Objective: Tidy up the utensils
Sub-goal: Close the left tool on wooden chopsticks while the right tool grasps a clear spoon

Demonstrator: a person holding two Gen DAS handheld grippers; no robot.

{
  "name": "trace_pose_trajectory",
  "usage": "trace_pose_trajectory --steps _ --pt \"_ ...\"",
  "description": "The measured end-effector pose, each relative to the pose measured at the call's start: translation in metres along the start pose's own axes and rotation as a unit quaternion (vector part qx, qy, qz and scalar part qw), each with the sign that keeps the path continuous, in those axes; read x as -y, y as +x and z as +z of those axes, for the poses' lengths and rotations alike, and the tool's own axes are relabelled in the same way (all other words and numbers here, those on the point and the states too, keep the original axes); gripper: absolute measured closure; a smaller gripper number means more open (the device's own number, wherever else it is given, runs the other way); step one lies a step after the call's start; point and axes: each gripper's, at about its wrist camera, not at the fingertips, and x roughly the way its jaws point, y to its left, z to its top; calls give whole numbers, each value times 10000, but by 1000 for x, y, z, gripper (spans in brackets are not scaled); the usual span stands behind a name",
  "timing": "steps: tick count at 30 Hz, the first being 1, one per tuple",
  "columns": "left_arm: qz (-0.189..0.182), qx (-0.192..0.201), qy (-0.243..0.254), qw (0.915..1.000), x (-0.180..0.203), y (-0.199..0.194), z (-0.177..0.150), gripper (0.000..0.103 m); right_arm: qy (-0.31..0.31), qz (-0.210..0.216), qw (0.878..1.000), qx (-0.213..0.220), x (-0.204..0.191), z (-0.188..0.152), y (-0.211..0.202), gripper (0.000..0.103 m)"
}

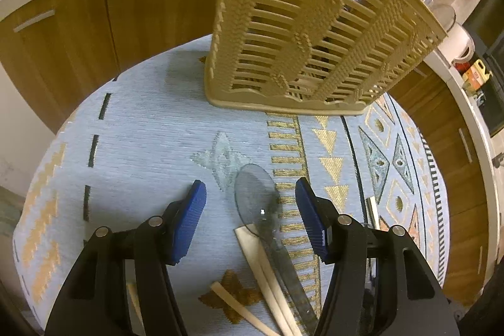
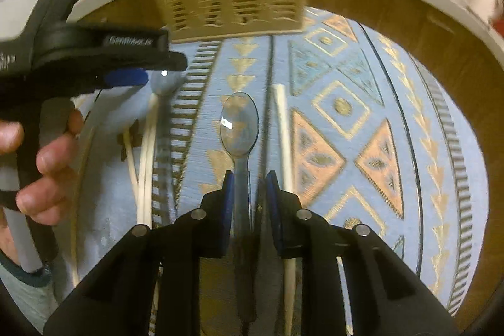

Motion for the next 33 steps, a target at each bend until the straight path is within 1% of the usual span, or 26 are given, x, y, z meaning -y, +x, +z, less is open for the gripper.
trace_pose_trajectory --steps 2,7,8,9,10,11,12,13,17,18,19,20,21,25,27,30,31,33 --pt "186 14 131 9997 10 3 -1 45 190 94 9998 -6 8 0 -1 85" --pt "727 94 426 9964 33 13 -6 45 395 303 9988 7 17 -2 -1 86" --pt "881 130 494 9948 38 15 -7 47 407 341 9986 3 18 -2 -1 86" --pt "1095 191 607 9919 44 16 -9 55 411 368 9985 3 17 -4 -4 86" --pt "1137 249 696 9908 48 17 -10 65 414 401 9983 -3 18 -4 -4 86" --pt "1066 283 742 9911 51 17 -11 72 414 436 9982 -12 19 -4 -5 86" --pt "1090 303 785 9905 53 17 -12 75 419 503 9978 -29 21 -3 -5 85" --pt "1066 316 789 9907 54 16 -12 76 422 549 9976 -39 23 -2 -3 85" --pt "738 392 744 9937 46 12 -13 80 375 698 9968 -129 28 5 0 85" --pt "636 404 715 9946 42 9 -14 99 364 722 9966 -150 28 6 0 85" --pt "505 431 682 9955 36 5 -13 99 356 756 9963 -183 29 8 1 84" --pt "292 333 608 9972 29 4 -12 100 357 798 9959 -214 29 10 2 83" --pt "181 302 546 9979 25 2 -11 100 369 876 9952 -253 30 13 3 82" --pt "-155 166 587 9980 13 1 -9 100 351 953 9942 -342 29 22 7 80" --pt "-278 140 622 9976 9 1 -6 100 260 953 9944 -373 26 28 8 74" --pt "-406 157 678 9967 2 -6 -3 100 108 802 9960 -386 21 32 10 73" --pt "-407 94 746 9963 2 -6 1 100 84 769 9963 -378 20 32 10 73" --pt "-196 -10 844 9962 9 -5 5 100 100 775 9963 -368 20 33 12 73"
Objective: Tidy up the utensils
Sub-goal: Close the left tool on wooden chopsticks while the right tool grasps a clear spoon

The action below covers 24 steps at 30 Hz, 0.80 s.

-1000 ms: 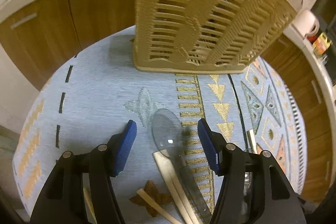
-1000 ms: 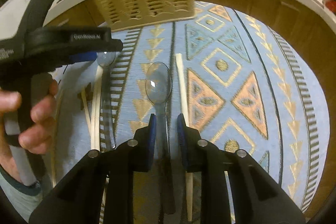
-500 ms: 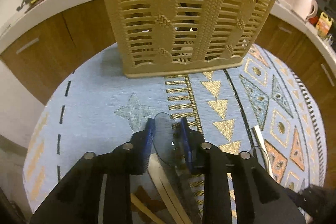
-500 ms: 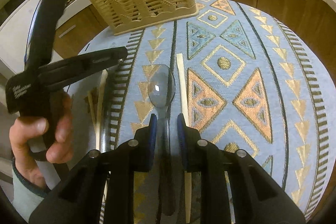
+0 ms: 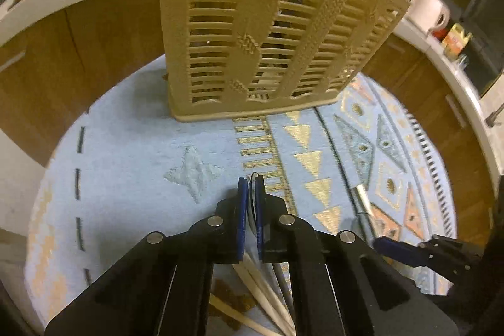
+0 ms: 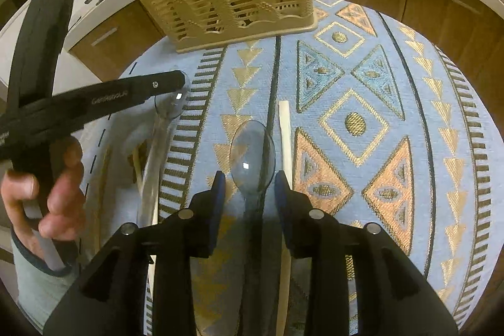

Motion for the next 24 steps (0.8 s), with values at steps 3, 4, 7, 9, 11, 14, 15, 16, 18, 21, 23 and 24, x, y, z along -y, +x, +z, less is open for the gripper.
trace_pose_trajectory --steps 3,4,7,9,11,14,15,16,18,21,23,24 --pt "314 -74 191 9993 4 -6 4 95 35 52 10000 6 0 0 1 73" --pt "262 -83 218 9994 7 -9 5 78 48 70 10000 7 0 -1 1 73" --pt "159 60 303 9994 16 -18 6 66 55 112 9999 12 2 -2 0 73" --pt "24 -53 226 9997 15 -17 7 67 52 123 9999 18 2 -2 0 73" --pt "73 -75 165 9998 14 -16 8 67 62 141 9999 24 2 -2 -1 73" --pt "292 -80 81 9995 7 -11 7 65 73 179 9998 41 6 -4 -1 73" --pt "299 -131 9 9995 3 -9 7 65 78 184 9998 47 6 -5 -3 73" --pt "329 -154 -16 9993 1 -8 7 64 80 187 9998 50 6 -5 -3 73" --pt "476 -209 59 9986 1 -4 6 63 80 179 9998 40 6 -5 -3 73" --pt "549 -335 263 9976 10 3 4 60 85 151 9998 26 4 -3 -2 73" --pt "655 -409 409 9962 17 10 3 58 77 138 9999 11 2 0 -1 73" --pt "780 -436 521 9946 22 13 1 58 62 131 9999 0 2 1 -1 73"
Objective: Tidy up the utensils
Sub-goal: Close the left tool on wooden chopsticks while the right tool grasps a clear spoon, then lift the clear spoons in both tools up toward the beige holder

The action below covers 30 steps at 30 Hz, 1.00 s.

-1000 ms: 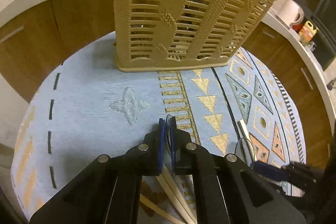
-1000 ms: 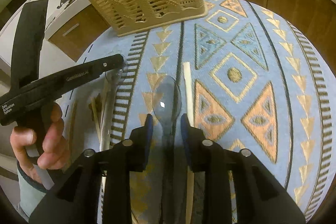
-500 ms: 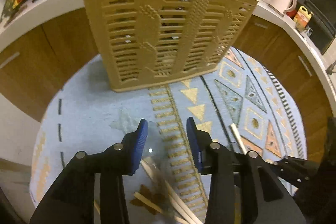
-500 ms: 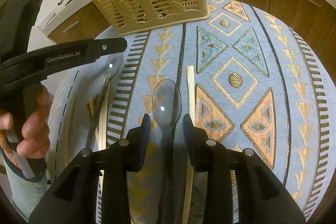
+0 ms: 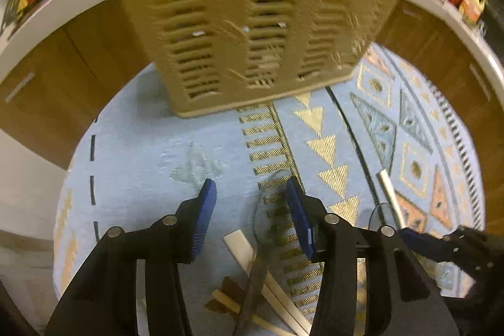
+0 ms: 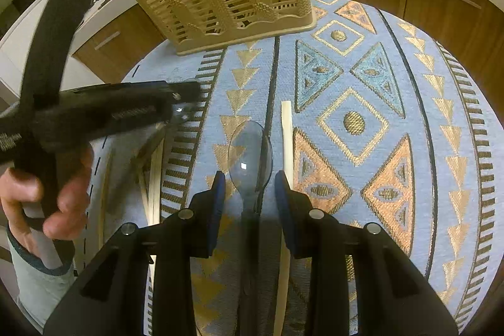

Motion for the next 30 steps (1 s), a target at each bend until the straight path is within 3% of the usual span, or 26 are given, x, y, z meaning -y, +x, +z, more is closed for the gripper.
trace_pose_trajectory --steps 3,6,11,14,18,24,30 --pt "203 20 167 9997 7 0 -1 58 -62 -25 10000 -35 -1 1 1 73" --pt "157 -23 223 9996 6 -1 -2 58 -141 -52 9999 -60 -3 3 1 72" --pt "-734 -96 -331 9967 -26 -6 0 57 -244 -5 9997 -52 -8 2 4 65" --pt "-1021 -42 -529 9934 -46 -14 -1 57 -317 -4 9995 -41 -12 0 5 57" --pt "-1011 -27 -182 9947 -43 -20 -4 54 -435 -75 9990 -22 -21 -2 8 50" --pt "-1203 -265 110 9923 -23 -7 5 53 -384 21 9993 -46 -17 -1 8 50" --pt "-778 -434 587 9943 9 12 12 50 -368 68 9992 -100 -10 2 6 50"
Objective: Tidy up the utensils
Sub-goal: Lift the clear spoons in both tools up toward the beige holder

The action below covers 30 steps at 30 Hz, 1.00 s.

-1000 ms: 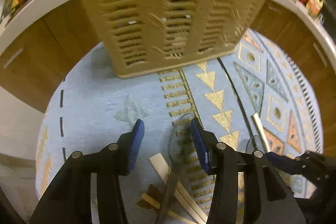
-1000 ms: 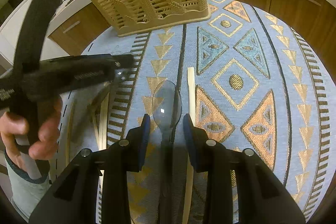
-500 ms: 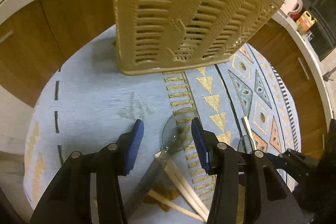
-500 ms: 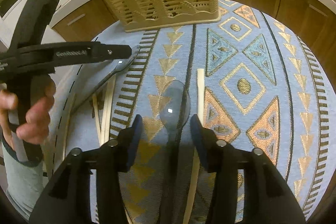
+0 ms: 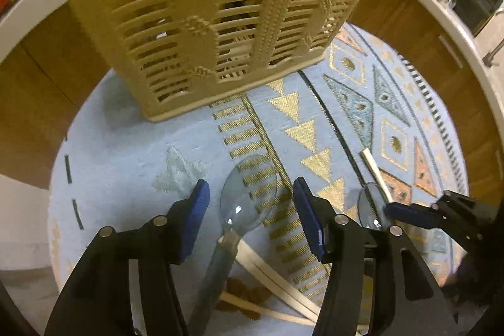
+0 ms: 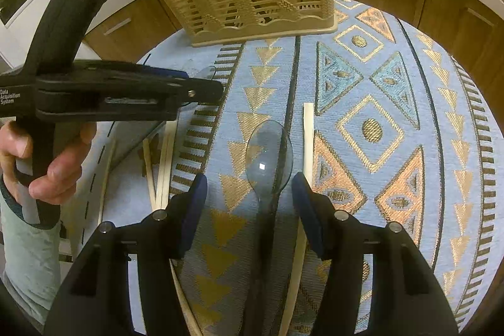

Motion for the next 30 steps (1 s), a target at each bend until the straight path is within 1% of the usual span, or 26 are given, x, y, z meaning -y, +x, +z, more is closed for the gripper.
trace_pose_trajectory --steps 2,4,5,7,11,13,14,15,16,17,19,22,25,26,30 --pt "177 -10 131 9998 7 3 1 51 -24 -20 10000 -19 2 1 -1 50" --pt "397 15 269 9988 13 5 0 62 -39 -46 10000 -41 2 4 0 50" --pt "483 39 315 9983 15 6 -1 64 -43 -60 10000 -53 2 6 1 50" --pt "523 64 288 9982 15 5 -2 73 -49 -98 9999 -65 0 11 1 50" --pt "388 202 176 9989 7 0 -6 74 -121 -324 9993 -118 -8 23 7 50" --pt "156 369 39 9992 0 -7 -10 74 -245 -516 9983 -133 -15 26 10 52" --pt "37 465 -33 9989 -5 -12 -13 74 -364 -732 9966 -120 -21 26 12 62" --pt "-107 587 -122 9981 -10 -18 -14 75 -474 -947 9943 -92 -25 25 13 74" --pt "-203 676 -180 9973 -13 -22 -17 75 -619 -1182 9910 -58 -30 24 13 74" --pt "-330 807 -252 9959 -17 -29 -20 75 -670 -1213 9903 -20 -31 23 13 74" --pt "-531 1054 -329 9925 -24 -43 -25 75 -673 -1121 9914 93 -35 20 8 74" --pt "-758 1360 -354 9872 -30 -63 -33 75 -621 -909 9932 389 -31 16 -9 74" --pt "-815 1672 -289 9821 -29 -82 -37 75 -418 -551 9955 641 -22 16 -27 74" --pt "-851 1779 -256 9800 -27 -87 -39 75 -344 -360 9959 758 -19 16 -36 74" --pt "-889 2213 -129 9711 -9 -108 -42 76 -247 144 9927 1170 -12 14 -63 74"
